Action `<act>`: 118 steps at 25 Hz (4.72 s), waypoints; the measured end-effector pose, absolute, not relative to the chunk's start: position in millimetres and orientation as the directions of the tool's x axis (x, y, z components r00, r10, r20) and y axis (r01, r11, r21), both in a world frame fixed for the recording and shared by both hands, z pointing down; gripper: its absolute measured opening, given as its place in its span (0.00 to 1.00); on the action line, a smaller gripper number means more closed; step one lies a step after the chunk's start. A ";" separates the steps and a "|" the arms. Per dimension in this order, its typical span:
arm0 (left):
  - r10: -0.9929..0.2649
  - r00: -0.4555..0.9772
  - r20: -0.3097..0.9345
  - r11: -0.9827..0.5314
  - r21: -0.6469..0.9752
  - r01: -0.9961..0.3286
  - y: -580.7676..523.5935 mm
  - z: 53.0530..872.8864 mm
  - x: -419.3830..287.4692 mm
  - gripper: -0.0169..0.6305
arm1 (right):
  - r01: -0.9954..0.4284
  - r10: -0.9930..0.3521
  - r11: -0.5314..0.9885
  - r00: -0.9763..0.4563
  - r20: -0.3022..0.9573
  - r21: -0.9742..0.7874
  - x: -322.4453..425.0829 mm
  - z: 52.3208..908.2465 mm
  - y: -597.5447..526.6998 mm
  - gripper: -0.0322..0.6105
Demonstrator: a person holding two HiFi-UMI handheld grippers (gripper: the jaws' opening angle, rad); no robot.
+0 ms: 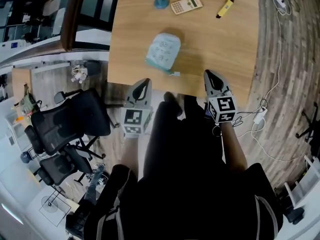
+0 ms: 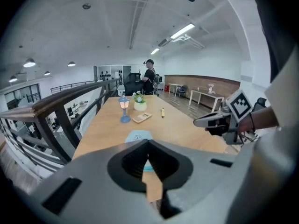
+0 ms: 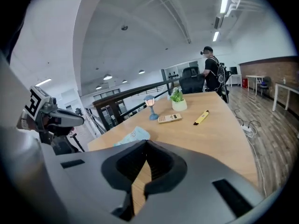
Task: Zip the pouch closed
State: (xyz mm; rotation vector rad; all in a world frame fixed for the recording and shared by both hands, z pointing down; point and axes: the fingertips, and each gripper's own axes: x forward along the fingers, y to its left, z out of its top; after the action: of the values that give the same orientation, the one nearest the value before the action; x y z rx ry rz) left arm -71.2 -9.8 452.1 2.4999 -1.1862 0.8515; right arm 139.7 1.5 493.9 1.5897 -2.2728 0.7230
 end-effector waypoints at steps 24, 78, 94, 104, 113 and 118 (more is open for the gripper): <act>-0.496 0.591 0.636 -0.667 0.156 -0.728 17.1 509.6 -40.8 0.03 | -0.645 -0.297 0.681 -0.677 0.673 -0.348 11.5 615.4 -8.3 0.34; -0.478 0.690 0.543 -0.588 0.386 -0.711 10.1 497.9 -35.8 0.18 | -0.467 -0.301 0.807 -0.852 0.429 -0.362 -5.3 475.8 11.9 0.09; -0.480 0.753 0.451 -0.592 0.468 -0.657 16.6 482.1 -29.0 0.19 | -0.437 -0.275 0.832 -0.860 0.430 -0.341 -6.4 470.3 26.8 0.09; -0.466 0.782 0.415 -0.583 0.521 -0.624 23.4 472.4 -32.2 0.19 | -0.461 -0.299 0.819 -0.852 0.431 -0.342 -4.9 469.0 25.6 0.09; -0.444 0.815 0.373 -0.574 0.580 -0.578 31.2 470.4 -26.1 0.19 | -0.452 -0.292 0.821 -0.857 0.425 -0.348 -9.0 468.5 29.5 0.09; -0.440 0.815 0.378 -0.567 0.586 -0.578 35.0 473.5 -24.3 0.19 | -0.454 -0.289 0.820 -0.854 0.432 -0.350 -9.6 470.7 32.6 0.09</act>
State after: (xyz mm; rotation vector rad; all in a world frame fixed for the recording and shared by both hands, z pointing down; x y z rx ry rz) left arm -24.3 35.0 473.5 2.2642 -0.7439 0.2447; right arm -9.6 32.6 470.7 0.5599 -2.6411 0.6363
